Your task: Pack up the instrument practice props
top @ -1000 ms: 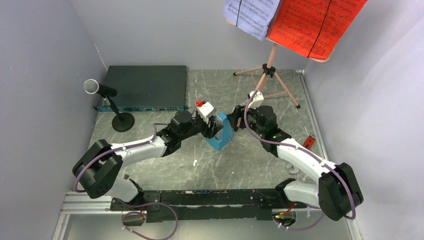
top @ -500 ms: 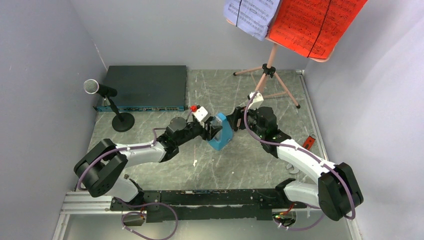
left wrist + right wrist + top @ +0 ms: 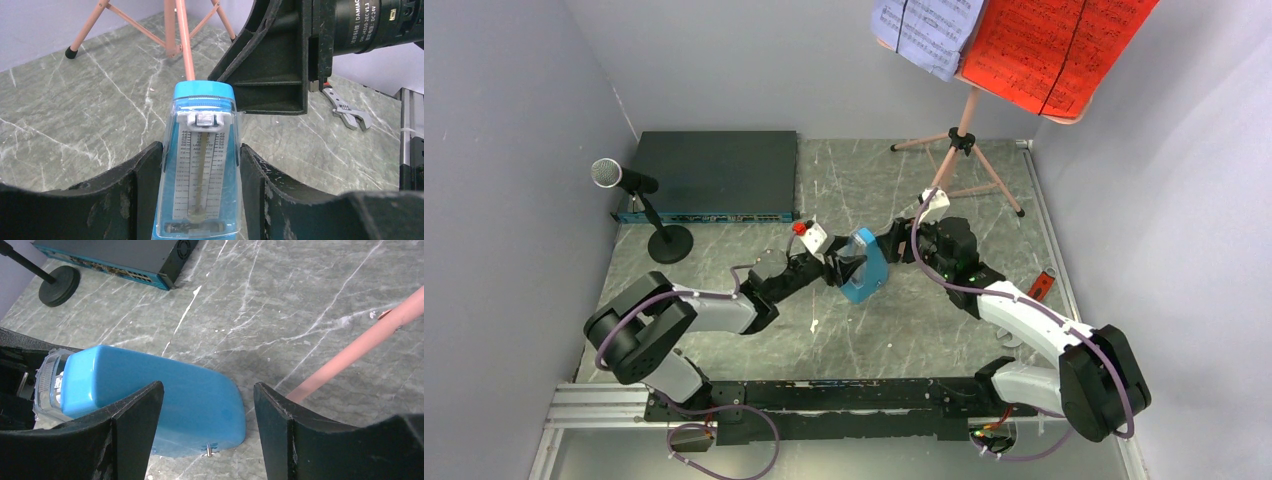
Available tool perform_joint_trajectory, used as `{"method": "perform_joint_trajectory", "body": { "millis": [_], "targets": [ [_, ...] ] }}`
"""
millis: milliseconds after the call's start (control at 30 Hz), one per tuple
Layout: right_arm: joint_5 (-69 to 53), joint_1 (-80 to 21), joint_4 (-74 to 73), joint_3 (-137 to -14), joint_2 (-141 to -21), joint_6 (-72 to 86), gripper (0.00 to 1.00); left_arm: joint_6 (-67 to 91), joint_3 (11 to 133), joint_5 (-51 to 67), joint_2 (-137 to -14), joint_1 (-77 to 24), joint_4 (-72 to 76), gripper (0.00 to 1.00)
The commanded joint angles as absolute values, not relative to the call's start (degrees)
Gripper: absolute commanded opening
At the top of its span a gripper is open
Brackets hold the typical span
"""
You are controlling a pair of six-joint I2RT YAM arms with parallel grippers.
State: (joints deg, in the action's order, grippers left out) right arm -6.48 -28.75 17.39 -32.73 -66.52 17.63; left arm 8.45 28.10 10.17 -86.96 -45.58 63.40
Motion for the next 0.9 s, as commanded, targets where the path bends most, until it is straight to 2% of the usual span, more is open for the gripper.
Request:
{"method": "perform_joint_trajectory", "body": {
  "millis": [0, 433, 867],
  "targets": [
    [-9.5, -29.7, 19.4, -31.9, -65.1, 18.4, 0.72, 8.8, 26.1, 10.0, -90.1, -45.7, 61.9, 0.55],
    [-8.1, -29.7, 20.0, -30.4, -62.4, 18.1, 0.74, 4.3, 28.6, 10.4, -83.3, -45.6, 57.1, 0.55],
    [-7.5, -29.6, 20.5, -28.6, -59.7, 15.4, 0.78, 2.8, 26.7, 11.7, -84.6, -45.5, 67.6, 0.56]
  ]
}}
